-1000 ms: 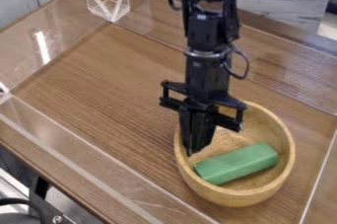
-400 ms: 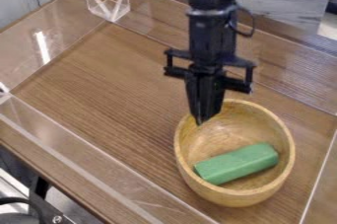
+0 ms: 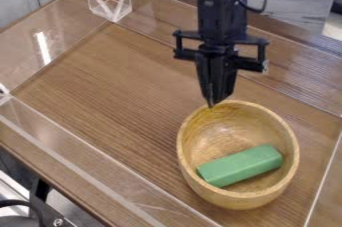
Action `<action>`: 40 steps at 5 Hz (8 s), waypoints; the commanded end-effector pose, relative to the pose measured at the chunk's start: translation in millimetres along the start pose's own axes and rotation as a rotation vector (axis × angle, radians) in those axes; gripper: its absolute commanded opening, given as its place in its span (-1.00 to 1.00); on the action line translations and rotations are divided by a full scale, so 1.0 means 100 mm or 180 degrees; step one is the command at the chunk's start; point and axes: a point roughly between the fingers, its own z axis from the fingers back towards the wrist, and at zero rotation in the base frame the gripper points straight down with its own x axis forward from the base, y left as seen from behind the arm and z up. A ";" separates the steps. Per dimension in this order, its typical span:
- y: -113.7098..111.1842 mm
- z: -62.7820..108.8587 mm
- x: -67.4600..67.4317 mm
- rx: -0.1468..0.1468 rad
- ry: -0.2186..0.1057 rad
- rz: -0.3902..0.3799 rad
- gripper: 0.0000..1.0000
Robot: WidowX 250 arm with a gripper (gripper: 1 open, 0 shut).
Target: Remove the green block from inside the brown bowl and put it on the table
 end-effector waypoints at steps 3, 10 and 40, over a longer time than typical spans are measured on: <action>-0.05 0.30 0.10 -0.0018 -0.0424 -0.0173 -1.00; -0.61 -0.67 -0.06 0.0435 -0.0221 -0.1465 1.00; 0.61 -0.14 -0.43 0.0162 -0.0490 -0.0283 -1.00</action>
